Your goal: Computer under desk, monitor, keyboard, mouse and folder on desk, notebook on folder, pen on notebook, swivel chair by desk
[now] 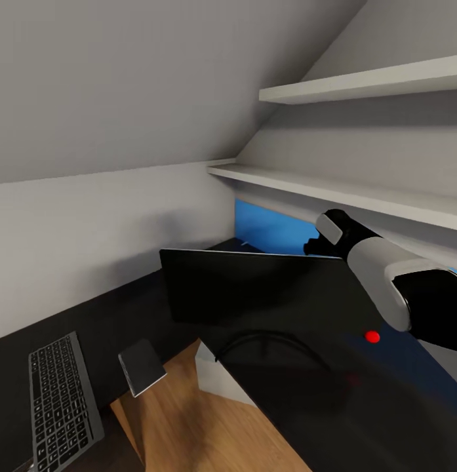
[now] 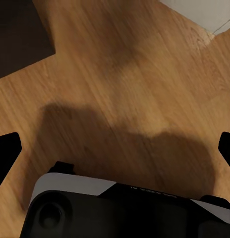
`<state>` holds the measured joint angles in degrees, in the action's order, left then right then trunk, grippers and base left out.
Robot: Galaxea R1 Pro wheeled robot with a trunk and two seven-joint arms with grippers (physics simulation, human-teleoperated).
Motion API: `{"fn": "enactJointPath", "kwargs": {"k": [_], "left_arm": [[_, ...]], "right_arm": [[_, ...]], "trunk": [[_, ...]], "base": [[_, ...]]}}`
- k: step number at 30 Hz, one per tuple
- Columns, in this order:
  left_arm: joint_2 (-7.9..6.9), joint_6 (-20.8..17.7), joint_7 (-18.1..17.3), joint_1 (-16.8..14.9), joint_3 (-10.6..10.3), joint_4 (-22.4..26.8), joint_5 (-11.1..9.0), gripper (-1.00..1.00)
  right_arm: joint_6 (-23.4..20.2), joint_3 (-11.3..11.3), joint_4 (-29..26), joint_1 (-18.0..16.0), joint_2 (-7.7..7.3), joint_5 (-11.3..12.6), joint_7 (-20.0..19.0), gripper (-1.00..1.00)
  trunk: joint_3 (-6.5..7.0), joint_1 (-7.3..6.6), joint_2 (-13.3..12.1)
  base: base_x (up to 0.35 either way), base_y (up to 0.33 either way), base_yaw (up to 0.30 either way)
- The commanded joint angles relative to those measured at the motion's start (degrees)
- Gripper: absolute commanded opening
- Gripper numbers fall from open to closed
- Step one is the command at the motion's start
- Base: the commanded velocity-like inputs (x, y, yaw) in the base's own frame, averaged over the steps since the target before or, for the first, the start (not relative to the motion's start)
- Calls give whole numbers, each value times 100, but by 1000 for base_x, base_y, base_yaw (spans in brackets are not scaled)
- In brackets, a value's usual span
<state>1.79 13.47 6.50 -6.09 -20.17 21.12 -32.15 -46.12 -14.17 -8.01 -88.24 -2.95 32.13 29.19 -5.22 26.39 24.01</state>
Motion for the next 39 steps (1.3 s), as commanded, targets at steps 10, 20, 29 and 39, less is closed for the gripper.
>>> {"fn": "enactJointPath", "kwargs": {"k": [10,20,29,39], "left_arm": [[-2,24,45,-6,-48,-2,-28,100],[5,24,45,-6,-49,-3,-28,100],[5,24,45,-6,-51,-3,-28,100],[5,24,45,-6,-48,-3,-28,100]], "right_arm": [[357,-51,267,-1,-71,39,50,100],[538,-62,265,-1,-111,39,69,100],[542,-59,265,-1,-119,39,71,100],[542,-58,266,0,-126,39,68,100]], "trunk": [[-14,4,10],[-14,4,10],[-14,4,10],[-6,4,10]], "base": [[11,0,0],[0,0,-84],[0,0,-79],[0,0,-85]]}}
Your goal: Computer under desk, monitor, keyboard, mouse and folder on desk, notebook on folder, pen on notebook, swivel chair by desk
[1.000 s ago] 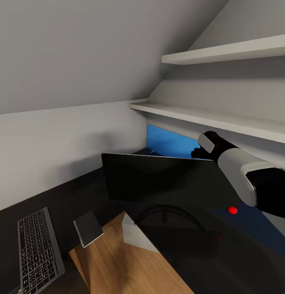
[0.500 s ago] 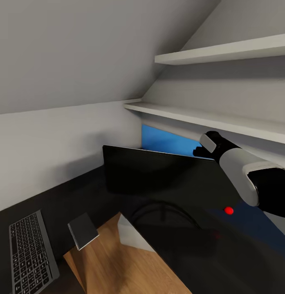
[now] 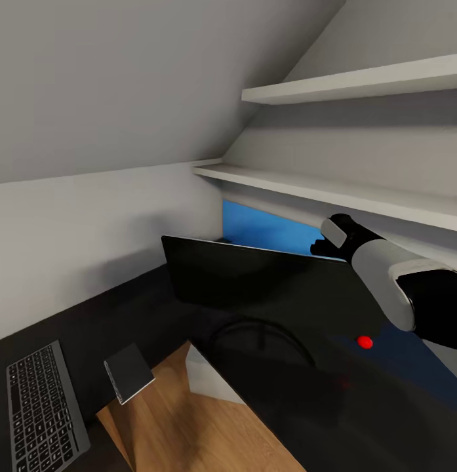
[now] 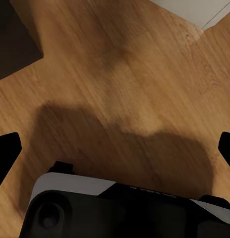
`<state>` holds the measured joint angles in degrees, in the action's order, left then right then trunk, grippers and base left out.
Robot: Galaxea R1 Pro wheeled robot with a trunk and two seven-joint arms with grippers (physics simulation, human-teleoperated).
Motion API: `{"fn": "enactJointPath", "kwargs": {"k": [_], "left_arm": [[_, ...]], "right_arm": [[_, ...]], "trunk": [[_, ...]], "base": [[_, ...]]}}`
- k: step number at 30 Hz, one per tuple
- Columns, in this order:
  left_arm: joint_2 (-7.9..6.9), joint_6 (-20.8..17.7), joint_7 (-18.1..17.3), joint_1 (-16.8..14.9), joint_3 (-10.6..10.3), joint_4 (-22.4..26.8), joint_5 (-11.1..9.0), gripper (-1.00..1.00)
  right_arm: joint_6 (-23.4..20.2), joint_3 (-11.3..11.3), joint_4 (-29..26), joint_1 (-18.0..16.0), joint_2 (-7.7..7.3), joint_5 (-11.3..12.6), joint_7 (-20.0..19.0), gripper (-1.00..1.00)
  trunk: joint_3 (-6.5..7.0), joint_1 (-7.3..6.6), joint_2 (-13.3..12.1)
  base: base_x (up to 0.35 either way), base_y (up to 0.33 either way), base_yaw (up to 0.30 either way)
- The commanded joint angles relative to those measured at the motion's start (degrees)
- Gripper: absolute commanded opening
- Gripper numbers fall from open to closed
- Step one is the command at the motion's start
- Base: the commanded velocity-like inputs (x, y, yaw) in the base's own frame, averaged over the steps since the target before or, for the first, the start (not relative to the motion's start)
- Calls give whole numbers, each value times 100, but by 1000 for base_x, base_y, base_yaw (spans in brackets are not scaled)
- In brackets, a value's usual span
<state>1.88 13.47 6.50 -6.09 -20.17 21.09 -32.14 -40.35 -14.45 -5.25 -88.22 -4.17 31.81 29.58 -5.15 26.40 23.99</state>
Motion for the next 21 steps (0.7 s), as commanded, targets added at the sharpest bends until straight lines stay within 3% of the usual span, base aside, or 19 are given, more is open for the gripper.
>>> {"fn": "enactJointPath", "kwargs": {"k": [1,21], "left_arm": [[-3,25,44,-6,-49,0,-29,100],[-3,25,44,-6,-49,0,-24,100]], "right_arm": [[-34,-30,-10,-2,-4,71,30,100],[-34,-23,-8,-3,-2,71,24,100]], "trunk": [[-13,3,12],[10,3,12]], "base": [[0,0,-16],[0,0,-118]]}}
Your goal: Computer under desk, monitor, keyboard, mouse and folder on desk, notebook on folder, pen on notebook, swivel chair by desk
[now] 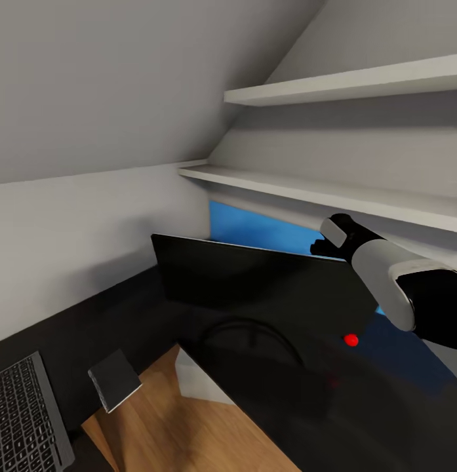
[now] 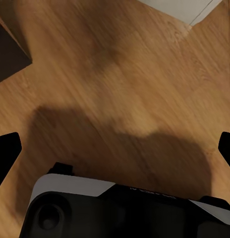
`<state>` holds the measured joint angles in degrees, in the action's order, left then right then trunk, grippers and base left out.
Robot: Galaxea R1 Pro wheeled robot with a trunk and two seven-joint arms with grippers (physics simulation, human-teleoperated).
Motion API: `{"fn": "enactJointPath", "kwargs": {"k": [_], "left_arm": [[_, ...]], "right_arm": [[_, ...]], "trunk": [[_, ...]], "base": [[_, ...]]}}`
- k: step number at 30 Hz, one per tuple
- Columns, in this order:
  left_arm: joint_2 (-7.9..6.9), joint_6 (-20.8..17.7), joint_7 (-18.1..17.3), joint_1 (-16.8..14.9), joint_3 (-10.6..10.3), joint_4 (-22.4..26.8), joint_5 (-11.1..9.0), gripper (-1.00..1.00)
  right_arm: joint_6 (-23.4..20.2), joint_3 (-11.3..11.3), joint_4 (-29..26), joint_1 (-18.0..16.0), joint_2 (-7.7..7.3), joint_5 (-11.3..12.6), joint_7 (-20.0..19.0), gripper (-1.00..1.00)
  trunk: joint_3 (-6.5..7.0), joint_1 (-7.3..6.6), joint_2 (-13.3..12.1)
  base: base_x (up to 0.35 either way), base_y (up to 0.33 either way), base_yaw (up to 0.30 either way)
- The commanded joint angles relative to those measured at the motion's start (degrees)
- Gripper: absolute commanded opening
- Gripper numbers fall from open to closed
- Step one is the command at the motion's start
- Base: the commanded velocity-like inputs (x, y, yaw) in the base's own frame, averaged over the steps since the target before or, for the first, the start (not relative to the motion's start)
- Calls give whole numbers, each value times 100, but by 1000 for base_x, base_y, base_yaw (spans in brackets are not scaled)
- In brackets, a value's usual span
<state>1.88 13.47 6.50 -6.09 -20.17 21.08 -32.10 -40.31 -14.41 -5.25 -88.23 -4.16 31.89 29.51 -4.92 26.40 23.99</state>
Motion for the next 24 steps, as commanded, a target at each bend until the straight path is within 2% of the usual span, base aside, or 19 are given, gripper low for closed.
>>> {"fn": "enactJointPath", "kwargs": {"k": [1,10,15,24], "left_arm": [[-3,24,44,-6,-48,1,-28,100],[-4,24,44,-6,-49,1,-30,100],[-4,24,44,-6,-49,1,-32,100],[-4,24,44,-6,-48,1,-33,100]], "right_arm": [[-38,-27,-9,-1,-4,63,30,100],[-41,-26,-3,-1,-60,66,37,100],[-46,-31,5,2,-120,71,31,100],[-47,-28,37,8,-134,66,29,100]], "trunk": [[-13,3,11],[-12,3,11],[-11,3,11],[-6,3,11]], "base": [[0,0,-111],[0,0,-149],[0,0,-68],[0,0,-85]]}}
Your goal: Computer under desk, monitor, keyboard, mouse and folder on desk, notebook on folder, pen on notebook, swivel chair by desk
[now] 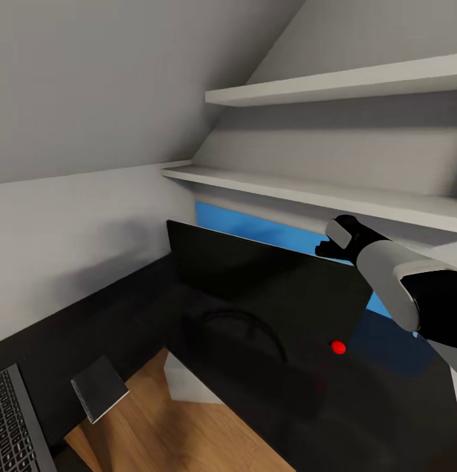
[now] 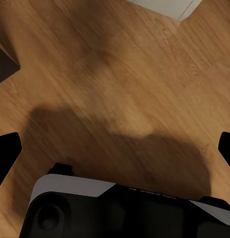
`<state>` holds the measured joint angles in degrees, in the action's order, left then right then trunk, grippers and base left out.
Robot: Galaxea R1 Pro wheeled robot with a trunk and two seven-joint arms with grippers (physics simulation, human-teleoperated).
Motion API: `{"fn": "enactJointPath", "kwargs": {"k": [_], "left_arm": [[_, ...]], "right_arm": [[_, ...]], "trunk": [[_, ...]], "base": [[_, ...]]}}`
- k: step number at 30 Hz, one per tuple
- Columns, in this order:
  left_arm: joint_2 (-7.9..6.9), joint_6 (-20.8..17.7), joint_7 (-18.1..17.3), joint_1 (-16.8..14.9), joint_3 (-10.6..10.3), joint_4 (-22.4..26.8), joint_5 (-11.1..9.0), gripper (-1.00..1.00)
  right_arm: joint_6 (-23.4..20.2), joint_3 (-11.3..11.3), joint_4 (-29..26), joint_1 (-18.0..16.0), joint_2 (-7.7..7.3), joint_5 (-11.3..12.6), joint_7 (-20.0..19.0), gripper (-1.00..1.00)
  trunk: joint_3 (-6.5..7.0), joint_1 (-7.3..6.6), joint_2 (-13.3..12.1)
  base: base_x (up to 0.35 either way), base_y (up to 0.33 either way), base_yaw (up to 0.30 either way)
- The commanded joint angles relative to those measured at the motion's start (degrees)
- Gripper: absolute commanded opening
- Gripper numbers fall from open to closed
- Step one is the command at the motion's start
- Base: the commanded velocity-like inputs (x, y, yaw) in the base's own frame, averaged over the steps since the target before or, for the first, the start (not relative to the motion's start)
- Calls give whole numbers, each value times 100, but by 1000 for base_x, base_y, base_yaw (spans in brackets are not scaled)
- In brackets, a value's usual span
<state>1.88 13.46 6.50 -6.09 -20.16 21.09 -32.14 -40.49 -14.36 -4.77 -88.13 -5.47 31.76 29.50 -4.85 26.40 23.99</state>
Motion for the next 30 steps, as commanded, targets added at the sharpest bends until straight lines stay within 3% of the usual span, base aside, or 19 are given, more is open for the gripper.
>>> {"fn": "enactJointPath", "kwargs": {"k": [1,30], "left_arm": [[-3,25,44,-6,-51,0,-26,100],[-3,25,44,-6,-49,0,-30,100]], "right_arm": [[-29,-35,-4,-3,-4,75,32,100],[-29,-40,20,28,-88,57,33,100]], "trunk": [[-13,3,12],[-13,3,12]], "base": [[0,0,-10],[-41,0,-1]]}}
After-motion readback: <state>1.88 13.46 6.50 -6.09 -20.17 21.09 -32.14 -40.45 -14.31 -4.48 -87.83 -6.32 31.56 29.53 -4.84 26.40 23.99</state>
